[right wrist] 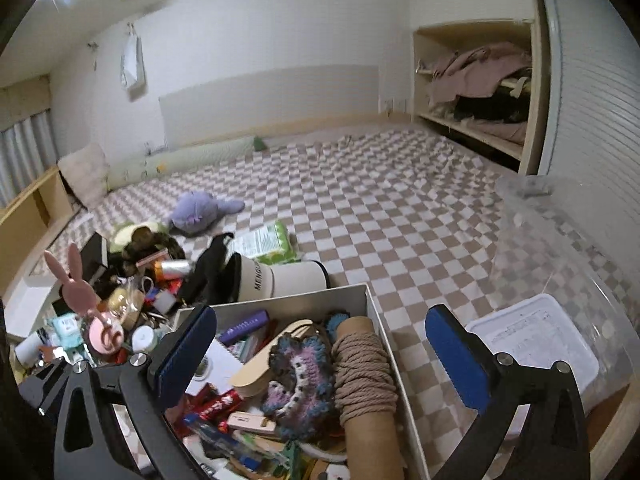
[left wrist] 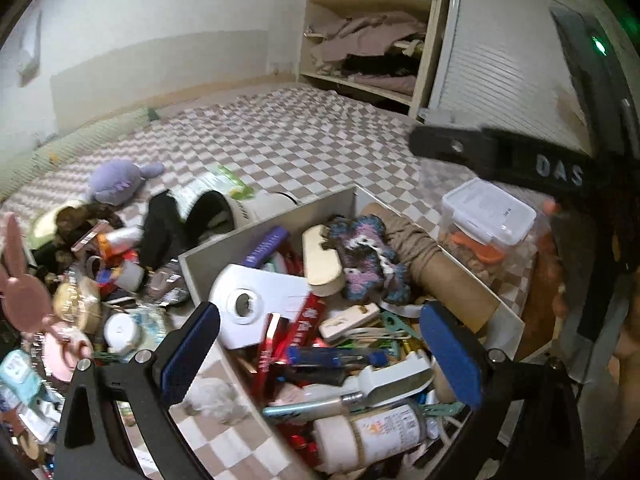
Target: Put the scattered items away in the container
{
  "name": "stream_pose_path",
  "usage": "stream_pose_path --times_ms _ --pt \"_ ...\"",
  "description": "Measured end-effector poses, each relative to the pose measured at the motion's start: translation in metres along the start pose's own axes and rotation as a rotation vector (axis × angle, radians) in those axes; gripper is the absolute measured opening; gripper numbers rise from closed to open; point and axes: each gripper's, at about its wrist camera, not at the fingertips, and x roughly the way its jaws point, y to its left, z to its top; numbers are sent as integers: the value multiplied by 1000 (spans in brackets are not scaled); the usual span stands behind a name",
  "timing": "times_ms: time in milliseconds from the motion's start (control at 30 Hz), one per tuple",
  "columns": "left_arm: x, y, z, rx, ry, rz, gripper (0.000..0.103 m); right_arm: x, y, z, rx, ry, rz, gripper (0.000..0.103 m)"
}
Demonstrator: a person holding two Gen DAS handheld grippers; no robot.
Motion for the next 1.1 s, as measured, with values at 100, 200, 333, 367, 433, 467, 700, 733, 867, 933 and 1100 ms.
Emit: stream_pose_path --times_ms 100,200,333,367,433,467,700,733,867,933,1100 --pt "-16 6 -1 3 -27 23 101 -12 4 -7 16 -32 -12 103" --pt "-31 13 -3 -6 -51 32 101 -23 7 -14 41 -65 -16 103" --pt "-52 22 -10 -25 -81 33 101 -38 12 -26 91 -97 1 103" --pt "-56 24 -11 -29 -86 32 101 -42 15 -29 95 -105 4 103" --pt "-65 27 -16 -32 -100 42 101 -51 21 -35 101 -120 10 103" --pt "-70 29 -18 -33 -107 47 101 -55 24 -37 97 -128 8 103" --pt "-104 36 -37 -27 -160 87 101 -83 50 -60 49 -147 28 103" --pt "-109 36 -40 -27 -168 95 101 -88 55 -63 37 -150 32 103" --pt "-128 38 -53 -36 -209 124 101 -105 73 -74 -4 -153 55 103" --pt "-137 39 -59 -42 -220 121 101 -112 81 -80 -22 -145 71 103" --pt "-156 42 -76 -40 -240 146 101 -128 96 -92 -38 -157 82 103"
